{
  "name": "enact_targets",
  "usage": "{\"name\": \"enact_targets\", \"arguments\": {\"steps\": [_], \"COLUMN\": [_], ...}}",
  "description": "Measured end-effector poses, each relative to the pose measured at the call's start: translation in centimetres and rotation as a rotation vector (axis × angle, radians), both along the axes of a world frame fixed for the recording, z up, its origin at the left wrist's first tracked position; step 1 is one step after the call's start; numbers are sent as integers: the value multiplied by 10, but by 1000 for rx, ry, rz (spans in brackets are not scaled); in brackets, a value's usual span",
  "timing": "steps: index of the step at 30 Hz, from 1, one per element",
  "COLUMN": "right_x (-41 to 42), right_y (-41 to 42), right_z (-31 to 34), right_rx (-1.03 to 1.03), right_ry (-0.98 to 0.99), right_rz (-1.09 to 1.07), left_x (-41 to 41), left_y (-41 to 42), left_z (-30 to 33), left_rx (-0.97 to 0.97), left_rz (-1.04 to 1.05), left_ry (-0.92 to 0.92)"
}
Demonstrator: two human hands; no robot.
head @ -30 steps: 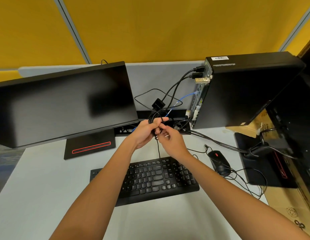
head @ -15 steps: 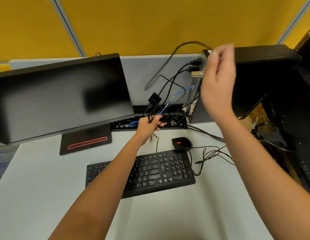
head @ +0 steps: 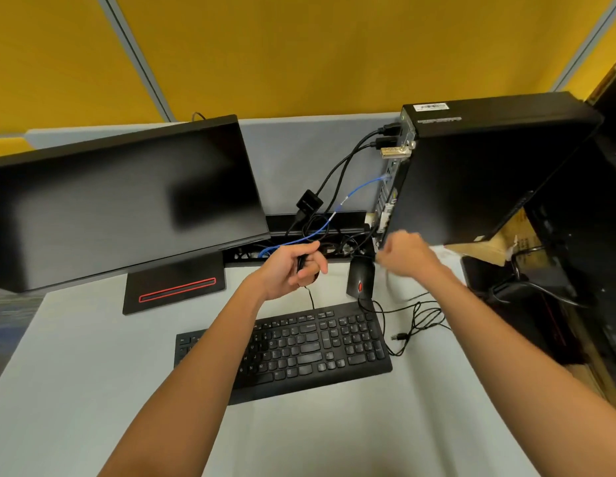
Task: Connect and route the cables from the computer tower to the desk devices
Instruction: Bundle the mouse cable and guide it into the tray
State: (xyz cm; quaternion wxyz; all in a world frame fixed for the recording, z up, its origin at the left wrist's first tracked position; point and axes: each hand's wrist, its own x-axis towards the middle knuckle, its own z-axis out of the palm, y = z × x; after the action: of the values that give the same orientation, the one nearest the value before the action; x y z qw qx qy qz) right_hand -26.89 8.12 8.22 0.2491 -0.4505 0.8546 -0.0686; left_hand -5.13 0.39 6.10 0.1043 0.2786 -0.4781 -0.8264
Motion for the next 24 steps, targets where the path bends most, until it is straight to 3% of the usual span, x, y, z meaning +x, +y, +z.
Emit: {"name": "enact_targets", "arguments": {"steps": [2, 5, 7, 9, 11, 16, 19, 22, 24], "right_x": [14, 40, 52, 57, 57, 49, 48, 71, 84], "right_y": [4, 1, -6, -13, -17, -23, -20, -10, -4], "right_z": [-6, 4, 6, -2, -9, -27, -50, -63, -57], "right_rx": [63, -488, -679, -556, -467, -502, -436, -194, -108], "right_ry": [39, 14, -112, -190, -294, -575, -394, -216, -161], "right_rz": [20, 75, 302, 513, 557, 277, 218, 427, 562], "left_x": [0, -1, -2, 0, 3, 9, 4, -14, -24], "left_y": [0, -2, -3, -2, -1, -2, -2, 0, 2], "left_z": [-5, -11, -11, -9, -10, -17, -17, -14, -16], "left_rx": [67, 181, 242, 281, 287, 333, 347, 368, 280], "left_rz": [11, 84, 111, 92, 92, 245, 375, 486, 481], "left_ry": [14, 34, 74, 144, 174, 200, 248, 250, 140]}}
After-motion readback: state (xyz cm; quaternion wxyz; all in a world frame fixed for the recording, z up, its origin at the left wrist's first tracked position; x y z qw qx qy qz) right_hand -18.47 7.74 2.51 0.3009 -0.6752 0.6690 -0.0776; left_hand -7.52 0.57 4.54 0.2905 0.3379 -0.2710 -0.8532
